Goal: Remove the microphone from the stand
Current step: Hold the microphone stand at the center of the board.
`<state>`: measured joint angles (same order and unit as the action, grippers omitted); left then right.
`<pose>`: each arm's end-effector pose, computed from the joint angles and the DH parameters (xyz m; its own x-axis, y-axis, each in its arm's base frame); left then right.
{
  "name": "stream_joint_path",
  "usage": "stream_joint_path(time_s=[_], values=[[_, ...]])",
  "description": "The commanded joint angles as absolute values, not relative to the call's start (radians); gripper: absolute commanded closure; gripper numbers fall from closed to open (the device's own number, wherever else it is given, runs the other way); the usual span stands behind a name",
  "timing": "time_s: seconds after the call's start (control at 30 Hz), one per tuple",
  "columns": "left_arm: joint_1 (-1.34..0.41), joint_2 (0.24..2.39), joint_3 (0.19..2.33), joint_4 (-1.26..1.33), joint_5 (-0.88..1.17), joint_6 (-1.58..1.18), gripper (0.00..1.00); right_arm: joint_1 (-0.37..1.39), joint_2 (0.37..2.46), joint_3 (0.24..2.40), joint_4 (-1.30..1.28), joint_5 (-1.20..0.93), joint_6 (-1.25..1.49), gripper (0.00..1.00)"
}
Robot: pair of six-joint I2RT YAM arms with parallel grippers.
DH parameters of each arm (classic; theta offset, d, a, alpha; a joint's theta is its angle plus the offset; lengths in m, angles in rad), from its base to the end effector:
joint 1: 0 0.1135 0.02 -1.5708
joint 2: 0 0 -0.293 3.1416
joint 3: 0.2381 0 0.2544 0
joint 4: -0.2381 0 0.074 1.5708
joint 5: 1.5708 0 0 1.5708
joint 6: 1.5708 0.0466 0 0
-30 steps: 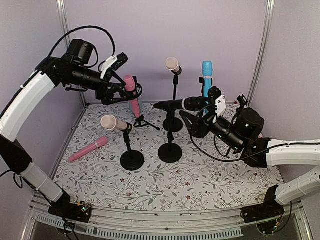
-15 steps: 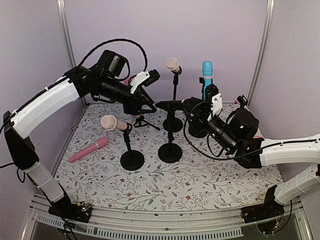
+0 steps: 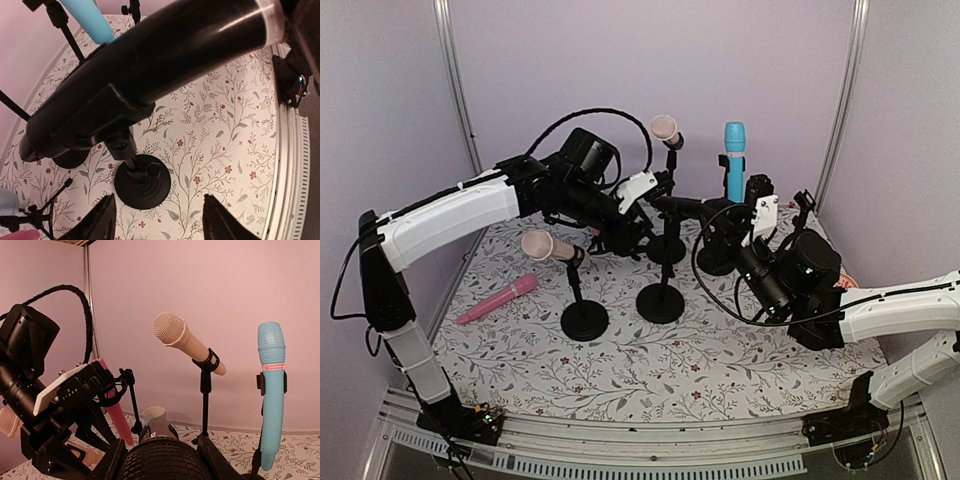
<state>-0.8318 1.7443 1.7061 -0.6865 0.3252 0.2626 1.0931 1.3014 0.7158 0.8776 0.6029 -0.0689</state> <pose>0.2641 -0.3119 0.3743 -0.2075 0.5930 -0.7780 0.9479 0.3184 -0.0102 0.1563 0.2444 0.3416 0.1652 0.1958 -0.9666 -0.4716 0.8765 0.0969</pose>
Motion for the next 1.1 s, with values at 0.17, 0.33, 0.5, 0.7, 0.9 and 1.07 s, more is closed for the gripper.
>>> stream_joint_path(time_s=[0.17,0.33,0.5,0.7,0.9,1.07], values=[[-0.87,1.85,1.775,-0.574,0.303,0.2,0.38,1.093,1.262,0.668,0.873,0.668,-0.031,0.8],[-0.871,1.876,1.775,-0.504,0.319,0.163,0.43,1.094,1.236,0.667,0.835,0.657,0.002,0.87],[-0.875,1.895,1.768,-0.445,0.354,0.133,0.44,1.094,1.24,0.663,0.811,0.645,0.065,0.9],[-0.884,1.929,1.758,-0.425,0.359,0.12,0.45,1.094,1.249,0.669,0.797,0.643,0.083,0.93],[-0.885,1.957,1.759,-0.383,0.31,0.091,0.53,1.094,1.243,0.657,0.77,0.645,0.112,0.96],[-0.884,2.003,1.776,-0.383,0.29,0.068,0.6,1.094,1.236,0.643,0.774,0.638,0.133,0.97]])
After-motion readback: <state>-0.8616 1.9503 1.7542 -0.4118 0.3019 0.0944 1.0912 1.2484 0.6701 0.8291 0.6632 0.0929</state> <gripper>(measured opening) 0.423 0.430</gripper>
